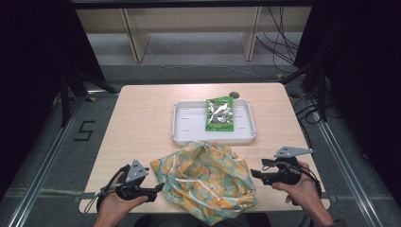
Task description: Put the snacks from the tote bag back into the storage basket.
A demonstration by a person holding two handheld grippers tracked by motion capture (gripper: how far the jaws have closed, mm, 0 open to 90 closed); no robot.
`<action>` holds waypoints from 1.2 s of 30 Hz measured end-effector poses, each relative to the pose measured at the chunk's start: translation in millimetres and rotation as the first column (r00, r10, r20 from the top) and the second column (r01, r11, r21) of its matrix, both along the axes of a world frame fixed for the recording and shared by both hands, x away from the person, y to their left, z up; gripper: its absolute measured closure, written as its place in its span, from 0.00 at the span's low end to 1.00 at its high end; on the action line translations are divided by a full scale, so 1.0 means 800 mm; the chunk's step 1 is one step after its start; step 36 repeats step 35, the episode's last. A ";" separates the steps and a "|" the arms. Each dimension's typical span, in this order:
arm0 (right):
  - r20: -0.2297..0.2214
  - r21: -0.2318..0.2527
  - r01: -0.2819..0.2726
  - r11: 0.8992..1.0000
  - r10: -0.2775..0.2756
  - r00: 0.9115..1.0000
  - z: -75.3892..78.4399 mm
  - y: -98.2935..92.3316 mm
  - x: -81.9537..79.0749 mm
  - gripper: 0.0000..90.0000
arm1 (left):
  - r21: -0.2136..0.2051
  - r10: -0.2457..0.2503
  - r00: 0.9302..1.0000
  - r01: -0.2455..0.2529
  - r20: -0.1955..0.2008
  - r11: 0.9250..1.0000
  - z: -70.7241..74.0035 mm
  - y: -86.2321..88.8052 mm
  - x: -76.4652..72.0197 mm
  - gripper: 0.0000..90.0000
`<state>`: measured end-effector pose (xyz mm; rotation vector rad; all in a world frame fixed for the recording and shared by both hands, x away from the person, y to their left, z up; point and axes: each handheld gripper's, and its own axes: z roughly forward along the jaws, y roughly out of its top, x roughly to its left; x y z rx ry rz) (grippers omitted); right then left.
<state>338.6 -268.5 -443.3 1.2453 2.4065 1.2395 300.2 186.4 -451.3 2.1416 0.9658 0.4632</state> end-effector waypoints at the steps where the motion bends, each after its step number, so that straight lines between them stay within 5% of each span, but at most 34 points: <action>1: 0.013 -0.022 -0.003 1.000 0.003 1.000 0.000 -0.003 0.000 0.38 | 0.010 0.001 1.000 -0.001 0.005 1.000 0.000 0.000 0.000 0.27; 6: -0.016 -0.022 0.003 1.000 -0.003 1.000 -0.002 -0.004 -0.009 0.38 | 0.005 0.003 1.000 -0.003 0.002 1.000 0.000 0.000 0.000 0.27; 11: 0.010 -0.058 -0.002 0.998 0.002 1.000 -0.004 -0.009 -0.014 0.37 | 0.008 0.001 1.000 -0.001 0.003 1.000 0.000 0.001 0.000 0.27; 12: -0.018 -0.037 0.020 0.999 -0.021 1.000 -0.005 -0.008 -0.018 0.37 | 0.006 0.002 1.000 -0.002 0.002 1.000 0.000 0.000 0.000 0.27; 13: 0.013 -0.062 0.008 0.998 -0.007 1.000 -0.006 -0.012 -0.017 0.36 | 0.007 0.001 1.000 -0.001 0.003 1.000 0.000 0.001 0.000 0.27; 17: -0.034 -0.056 0.036 0.998 -0.038 0.999 -0.004 -0.014 -0.026 0.36 | 0.008 0.002 1.000 -0.002 0.003 1.000 0.000 0.000 0.000 0.27; 19: -0.003 -0.065 0.022 0.998 -0.023 1.000 -0.006 -0.019 -0.026 0.36 | 0.002 0.001 1.000 -0.001 0.002 1.000 -0.001 0.000 0.000 0.27; 22: -0.037 -0.046 0.041 0.998 -0.042 0.998 -0.007 -0.020 -0.032 0.36 | -0.009 -0.001 1.000 0.001 0.007 1.000 -0.002 -0.001 0.000 0.27; 23: 0.001 -0.069 0.022 0.997 -0.022 1.000 -0.007 -0.023 -0.030 0.36 | 0.004 -0.007 1.000 0.007 0.005 1.000 -0.001 0.000 0.001 0.27; 28: -0.017 -0.063 0.040 0.997 -0.041 0.999 -0.009 -0.024 -0.035 0.36 | 0.000 0.007 1.000 -0.007 -0.001 1.000 -0.002 -0.001 0.000 0.27; 29: 0.004 -0.091 0.031 0.995 -0.031 1.000 -0.009 -0.026 -0.034 0.36 | 0.000 0.002 1.000 -0.002 -0.003 1.000 -0.002 -0.001 0.000 0.27; 36: -0.024 -0.061 0.046 0.997 -0.048 0.999 -0.010 -0.026 -0.036 0.36 | 0.013 0.000 1.000 0.000 0.003 1.000 -0.001 0.000 0.001 0.26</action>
